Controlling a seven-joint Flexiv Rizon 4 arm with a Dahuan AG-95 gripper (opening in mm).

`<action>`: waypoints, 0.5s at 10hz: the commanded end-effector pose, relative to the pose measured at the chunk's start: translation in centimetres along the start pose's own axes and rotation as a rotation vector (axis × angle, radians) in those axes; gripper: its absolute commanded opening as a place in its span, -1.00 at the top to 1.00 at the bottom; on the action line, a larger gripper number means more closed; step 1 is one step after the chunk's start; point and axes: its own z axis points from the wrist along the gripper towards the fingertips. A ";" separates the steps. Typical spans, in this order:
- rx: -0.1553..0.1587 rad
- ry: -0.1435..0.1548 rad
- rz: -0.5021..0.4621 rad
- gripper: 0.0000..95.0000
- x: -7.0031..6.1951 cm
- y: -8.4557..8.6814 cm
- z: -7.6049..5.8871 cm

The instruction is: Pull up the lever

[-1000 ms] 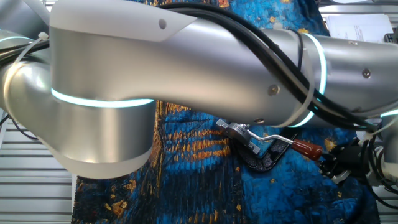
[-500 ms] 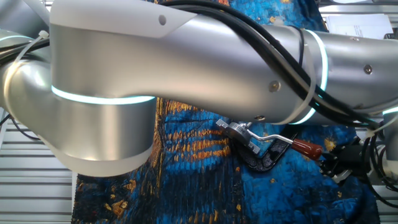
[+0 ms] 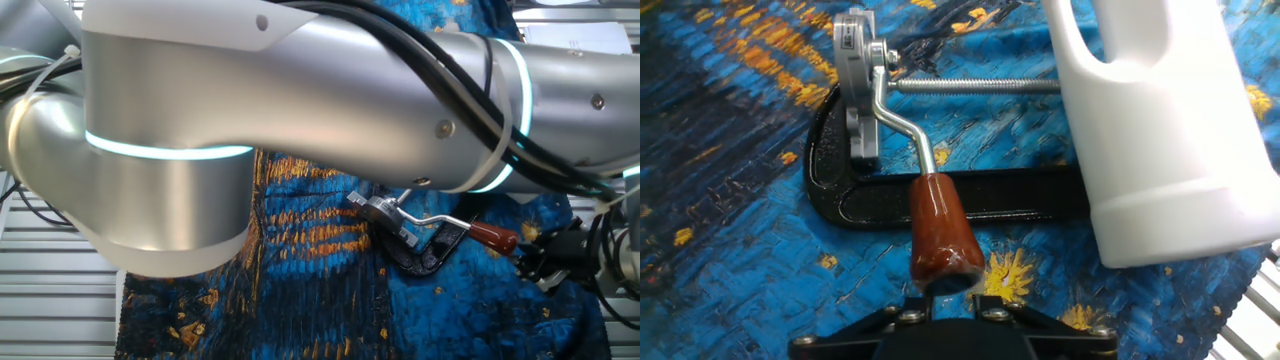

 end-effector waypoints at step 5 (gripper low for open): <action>0.036 -0.032 0.064 0.60 -0.7 -0.5 -0.9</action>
